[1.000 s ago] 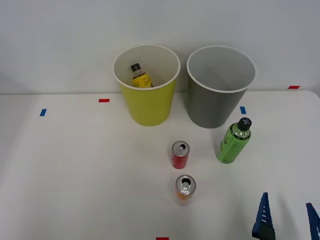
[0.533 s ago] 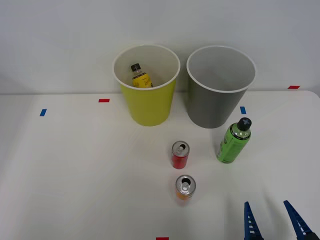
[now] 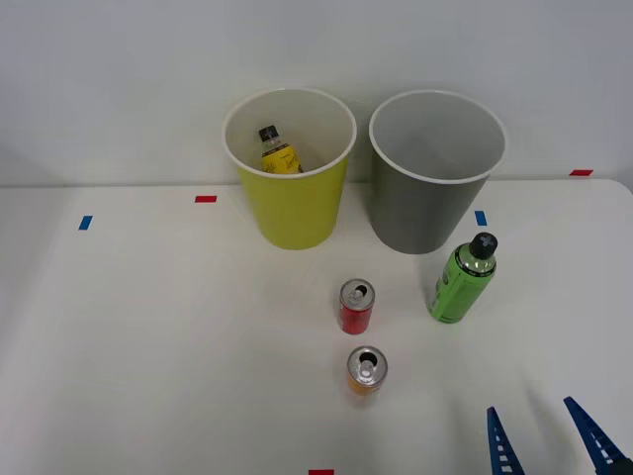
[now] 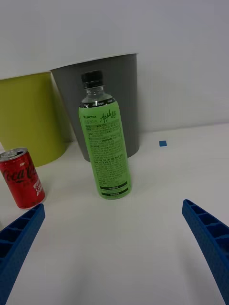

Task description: Put cans in the gray bin, plastic bottles in the light green bin

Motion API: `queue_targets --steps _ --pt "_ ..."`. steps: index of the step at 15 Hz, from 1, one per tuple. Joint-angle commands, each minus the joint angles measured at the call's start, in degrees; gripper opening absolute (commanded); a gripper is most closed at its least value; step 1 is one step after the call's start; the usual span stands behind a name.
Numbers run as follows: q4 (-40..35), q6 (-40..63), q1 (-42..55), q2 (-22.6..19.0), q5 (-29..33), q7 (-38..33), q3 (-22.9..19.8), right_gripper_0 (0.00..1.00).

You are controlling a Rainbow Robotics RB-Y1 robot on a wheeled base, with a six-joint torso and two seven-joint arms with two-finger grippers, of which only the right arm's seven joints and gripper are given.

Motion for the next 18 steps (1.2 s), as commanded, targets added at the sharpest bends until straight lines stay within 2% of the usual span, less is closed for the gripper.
queue_targets --steps 1,4,8,12,18 --pt "0.0 -1.3 -0.1 0.0 0.1 1.7 0.3 1.00" --pt "0.0 -3.5 0.3 0.0 -1.2 2.2 1.0 1.00" --pt "0.0 -3.4 2.6 -0.5 -11.7 4.4 6.1 1.00" --pt "0.0 -1.5 4.0 -1.4 -22.0 16.1 10.4 1.00" --pt "0.1 -1.5 5.0 -1.6 -24.9 18.6 11.7 1.00"
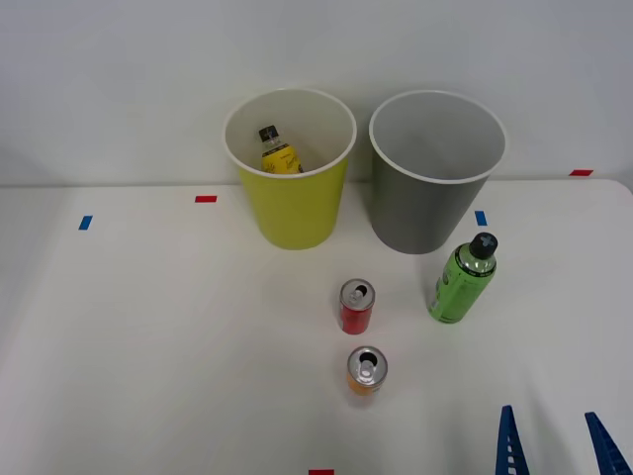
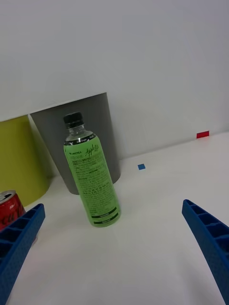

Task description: Put cans in the gray bin, plastic bottles in the light green bin

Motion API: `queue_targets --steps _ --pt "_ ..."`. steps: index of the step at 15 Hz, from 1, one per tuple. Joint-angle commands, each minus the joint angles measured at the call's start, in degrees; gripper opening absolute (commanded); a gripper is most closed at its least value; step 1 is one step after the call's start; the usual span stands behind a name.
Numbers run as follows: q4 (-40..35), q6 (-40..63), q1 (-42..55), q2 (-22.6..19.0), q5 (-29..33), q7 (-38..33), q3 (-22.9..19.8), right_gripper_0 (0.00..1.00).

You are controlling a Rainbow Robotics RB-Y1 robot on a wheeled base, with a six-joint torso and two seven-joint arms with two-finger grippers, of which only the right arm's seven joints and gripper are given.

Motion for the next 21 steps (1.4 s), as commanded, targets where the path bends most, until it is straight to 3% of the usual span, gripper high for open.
queue_targets --steps 1,6,12,21 --pt "0.5 0.0 0.3 -0.1 -1.8 0.8 0.2 1.00" --pt "2.2 0.0 0.1 -0.1 -3.1 4.3 0.5 1.00" --pt "2.2 0.0 0.3 -0.3 -6.6 17.1 2.8 1.00" --pt "2.5 0.1 0.8 -0.6 -8.0 17.6 2.8 1.00"
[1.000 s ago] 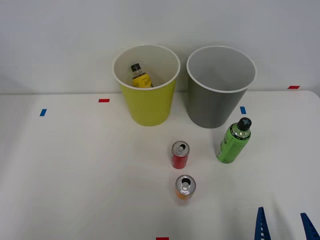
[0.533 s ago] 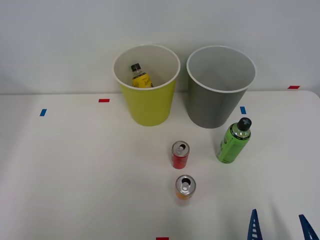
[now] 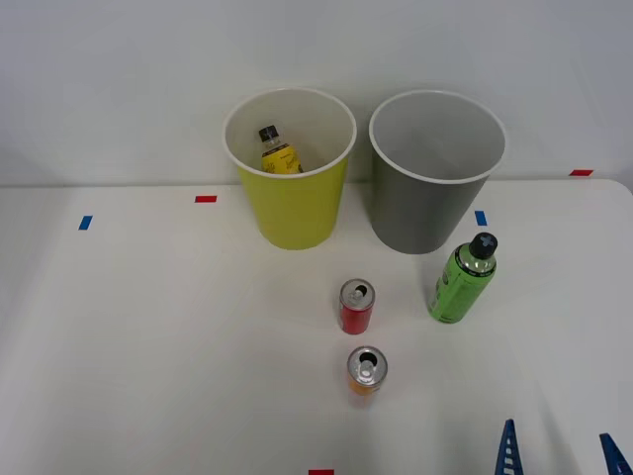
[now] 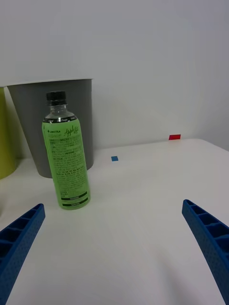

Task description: Put cans in the gray bin, plastic bottles in the light green bin

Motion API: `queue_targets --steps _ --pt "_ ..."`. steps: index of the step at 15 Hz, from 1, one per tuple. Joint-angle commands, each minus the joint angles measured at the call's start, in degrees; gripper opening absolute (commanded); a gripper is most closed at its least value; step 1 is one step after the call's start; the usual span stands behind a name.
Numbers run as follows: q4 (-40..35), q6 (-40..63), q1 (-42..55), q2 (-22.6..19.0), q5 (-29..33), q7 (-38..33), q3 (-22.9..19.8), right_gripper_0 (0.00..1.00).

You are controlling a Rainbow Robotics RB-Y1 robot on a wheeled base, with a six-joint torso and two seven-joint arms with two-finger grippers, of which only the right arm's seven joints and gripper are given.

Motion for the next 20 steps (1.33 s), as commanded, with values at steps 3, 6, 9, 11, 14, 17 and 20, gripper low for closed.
queue_targets --steps 3,6,9,11,14,17,20 --pt "0.0 0.1 0.0 -0.1 0.1 0.3 0.0 1.00" --pt "0.0 0.1 0.0 -0.1 0.1 0.3 0.0 1.00" --pt "0.0 0.1 0.0 -0.1 0.1 0.3 0.0 1.00" --pt "0.0 0.1 0.0 -0.1 0.1 0.3 0.0 1.00" --pt "0.0 0.1 0.0 -0.1 0.1 0.3 0.0 1.00" --pt "0.0 0.1 0.0 -0.1 0.1 0.3 0.0 1.00" --pt "0.0 0.1 0.0 -0.1 0.1 0.3 0.0 1.00"
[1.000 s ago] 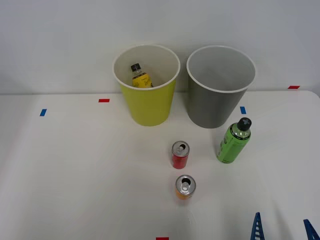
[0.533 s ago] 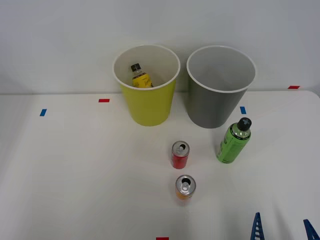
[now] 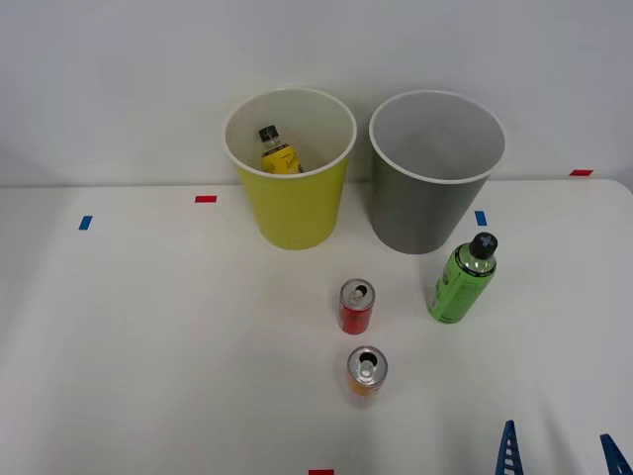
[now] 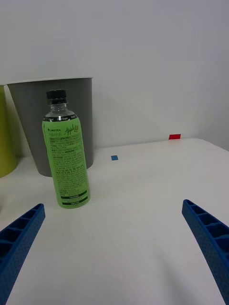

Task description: Put cans in the gray bin, plastic bottles in the light green bin

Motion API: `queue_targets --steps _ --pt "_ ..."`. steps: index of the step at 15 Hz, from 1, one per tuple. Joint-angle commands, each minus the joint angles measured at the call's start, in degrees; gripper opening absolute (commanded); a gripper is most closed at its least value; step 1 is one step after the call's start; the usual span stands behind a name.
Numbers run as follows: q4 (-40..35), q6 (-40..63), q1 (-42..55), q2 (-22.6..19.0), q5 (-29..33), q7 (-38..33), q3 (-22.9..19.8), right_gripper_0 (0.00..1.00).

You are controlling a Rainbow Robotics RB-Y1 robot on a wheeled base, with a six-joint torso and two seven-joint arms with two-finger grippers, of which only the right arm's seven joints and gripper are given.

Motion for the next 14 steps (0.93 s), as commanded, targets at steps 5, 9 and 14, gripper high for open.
queue_targets --steps 5,9,14 --pt "0.0 0.0 0.0 0.0 0.0 0.0 0.0 1.00" --pt "0.0 0.0 0.0 0.0 0.0 0.0 0.0 1.00" --pt "0.0 0.0 0.0 0.0 0.0 0.0 0.0 1.00"
